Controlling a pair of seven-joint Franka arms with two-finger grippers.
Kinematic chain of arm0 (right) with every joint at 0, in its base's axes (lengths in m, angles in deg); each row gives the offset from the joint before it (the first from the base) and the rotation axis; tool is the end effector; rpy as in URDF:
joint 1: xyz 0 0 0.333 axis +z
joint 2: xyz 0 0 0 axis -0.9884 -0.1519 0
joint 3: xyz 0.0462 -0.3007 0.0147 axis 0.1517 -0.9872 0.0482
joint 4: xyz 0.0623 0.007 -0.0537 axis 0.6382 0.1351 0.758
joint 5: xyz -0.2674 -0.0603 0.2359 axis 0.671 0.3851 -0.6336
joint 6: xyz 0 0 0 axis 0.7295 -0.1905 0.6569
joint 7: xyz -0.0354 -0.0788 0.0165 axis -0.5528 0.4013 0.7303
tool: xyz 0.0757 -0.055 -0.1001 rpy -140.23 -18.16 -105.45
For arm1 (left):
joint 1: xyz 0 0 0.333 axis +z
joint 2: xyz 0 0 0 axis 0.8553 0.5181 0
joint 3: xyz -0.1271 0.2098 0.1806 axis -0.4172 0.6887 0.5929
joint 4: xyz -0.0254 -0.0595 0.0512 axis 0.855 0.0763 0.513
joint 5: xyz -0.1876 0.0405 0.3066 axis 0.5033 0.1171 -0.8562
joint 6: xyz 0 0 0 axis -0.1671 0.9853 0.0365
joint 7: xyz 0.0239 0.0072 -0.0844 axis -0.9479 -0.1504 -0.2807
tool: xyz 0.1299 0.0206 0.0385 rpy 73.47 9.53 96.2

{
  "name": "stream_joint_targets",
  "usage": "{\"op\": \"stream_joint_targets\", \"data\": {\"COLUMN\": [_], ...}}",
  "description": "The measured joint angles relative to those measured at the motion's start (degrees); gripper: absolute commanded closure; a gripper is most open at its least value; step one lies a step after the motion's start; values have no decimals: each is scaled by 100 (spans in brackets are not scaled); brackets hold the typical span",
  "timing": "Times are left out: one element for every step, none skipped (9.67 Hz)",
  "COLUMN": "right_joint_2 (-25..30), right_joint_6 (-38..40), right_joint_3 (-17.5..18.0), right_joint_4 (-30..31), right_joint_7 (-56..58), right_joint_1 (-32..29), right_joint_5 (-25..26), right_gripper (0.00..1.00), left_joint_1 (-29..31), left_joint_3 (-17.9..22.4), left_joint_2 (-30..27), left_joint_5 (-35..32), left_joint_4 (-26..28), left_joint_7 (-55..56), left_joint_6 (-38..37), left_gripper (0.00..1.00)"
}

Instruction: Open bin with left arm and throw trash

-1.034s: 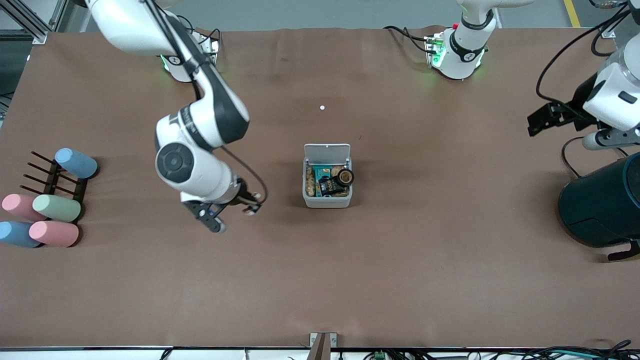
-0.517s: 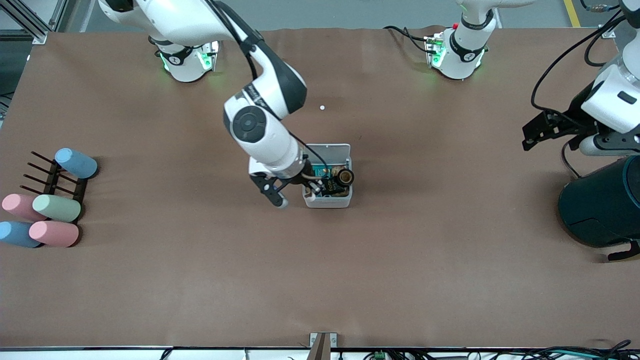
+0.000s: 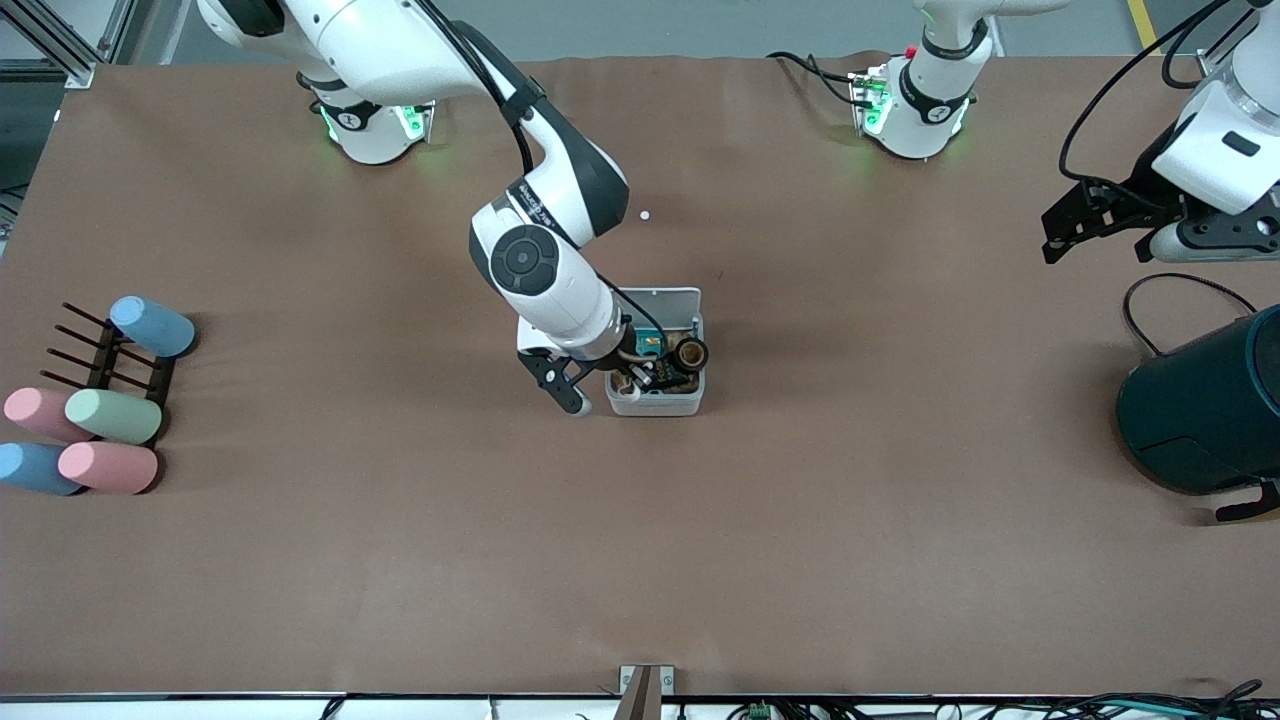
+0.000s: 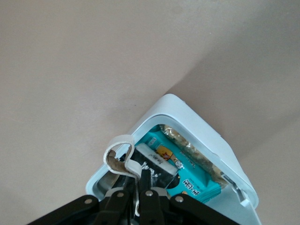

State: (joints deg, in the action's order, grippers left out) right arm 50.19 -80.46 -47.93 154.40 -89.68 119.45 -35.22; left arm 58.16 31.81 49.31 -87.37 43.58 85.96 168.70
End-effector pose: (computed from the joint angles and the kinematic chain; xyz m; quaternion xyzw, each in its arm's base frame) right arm 0.5354 0.4574 0.3040 -0.9069 0.3990 0.0622 0.1202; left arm 0.5022 -0.0763 0.5960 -0.9995 0.0029 -0.0329 0.0020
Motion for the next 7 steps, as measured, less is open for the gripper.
{"op": "stream_joint_targets", "data": {"right_joint_2": [-33, -49, -53, -53, -53, -53, -53], "right_joint_6": [149, 346, 548, 758, 885, 913, 913], "right_joint_3": [1, 2, 3, 2, 2, 2, 1], "right_joint_4": [1, 1, -1, -3, -3, -4, -4], "right_joint_7": [0, 0, 0, 0, 1, 1, 2], "right_joint_1": [43, 92, 135, 157, 161, 162, 162], "right_joint_5": [0, 0, 0, 0, 0, 0, 0], "right_gripper": [98, 98, 98, 97, 96, 94, 87], "left_joint_1": [2, 2, 4, 6, -2, -13, -14], "left_joint_3": [35, 147, 274, 315, 299, 282, 279], "left_joint_2": [23, 57, 92, 123, 143, 147, 147], "left_joint_5": [1, 12, 44, 64, 70, 71, 71], "left_joint_4": [-10, -17, -19, -24, -32, -39, -41], "left_joint_7": [0, -6, -18, -18, -16, -11, -11], "left_joint_6": [13, 1, -1, -6, -17, -32, -47], "left_gripper": [0, 0, 0, 0, 0, 0, 0]}}
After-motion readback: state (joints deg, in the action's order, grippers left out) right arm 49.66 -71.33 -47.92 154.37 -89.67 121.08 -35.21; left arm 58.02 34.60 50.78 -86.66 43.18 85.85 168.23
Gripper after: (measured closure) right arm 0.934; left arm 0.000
